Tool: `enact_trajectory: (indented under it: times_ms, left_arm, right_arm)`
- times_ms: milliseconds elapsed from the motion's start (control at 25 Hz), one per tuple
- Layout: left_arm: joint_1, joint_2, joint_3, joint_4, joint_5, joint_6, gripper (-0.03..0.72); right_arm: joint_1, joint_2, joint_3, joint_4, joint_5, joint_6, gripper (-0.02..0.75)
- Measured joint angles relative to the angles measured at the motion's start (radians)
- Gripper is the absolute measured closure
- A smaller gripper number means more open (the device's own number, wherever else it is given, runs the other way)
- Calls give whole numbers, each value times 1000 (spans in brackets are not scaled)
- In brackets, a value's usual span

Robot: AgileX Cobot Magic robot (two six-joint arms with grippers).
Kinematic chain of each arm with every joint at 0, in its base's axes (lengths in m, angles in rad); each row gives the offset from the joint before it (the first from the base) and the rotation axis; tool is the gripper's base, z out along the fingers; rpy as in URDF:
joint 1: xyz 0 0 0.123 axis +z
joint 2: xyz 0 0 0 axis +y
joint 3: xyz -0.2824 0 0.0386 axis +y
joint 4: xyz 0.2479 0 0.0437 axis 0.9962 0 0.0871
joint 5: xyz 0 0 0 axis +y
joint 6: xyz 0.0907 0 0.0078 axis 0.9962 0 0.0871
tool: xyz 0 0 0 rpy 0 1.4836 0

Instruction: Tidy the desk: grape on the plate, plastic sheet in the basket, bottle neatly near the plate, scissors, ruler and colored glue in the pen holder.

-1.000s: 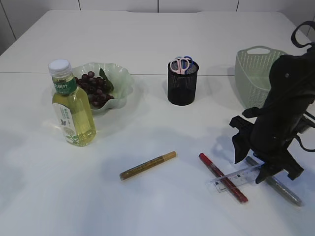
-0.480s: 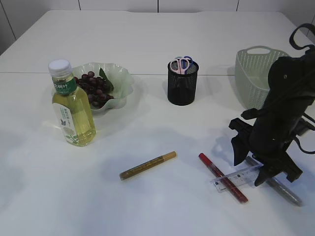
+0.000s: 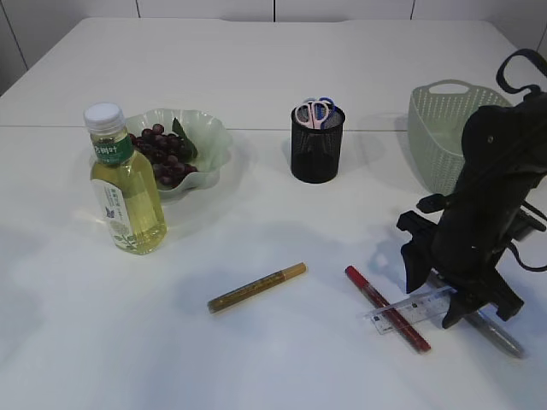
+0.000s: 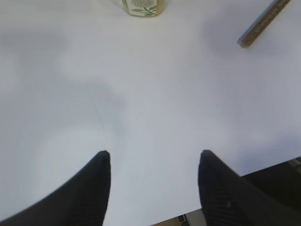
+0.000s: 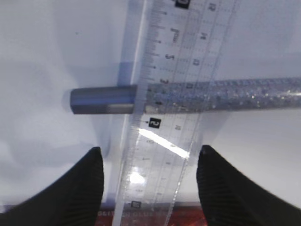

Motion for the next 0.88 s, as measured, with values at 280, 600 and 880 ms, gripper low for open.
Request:
enact_trajectory:
  times_ms: [280,600,880]
  left_arm:
    - [0,0,0,0,0,0,253]
    - [0,0,0,0,0,0,254]
    - [0,0,0,0,0,0,254]
  right_arm:
    - [0,0,0,-1,-7,0,246]
    - [0,0,0,-2,-8,0,310]
    - [0,0,0,-2,-8,0,416]
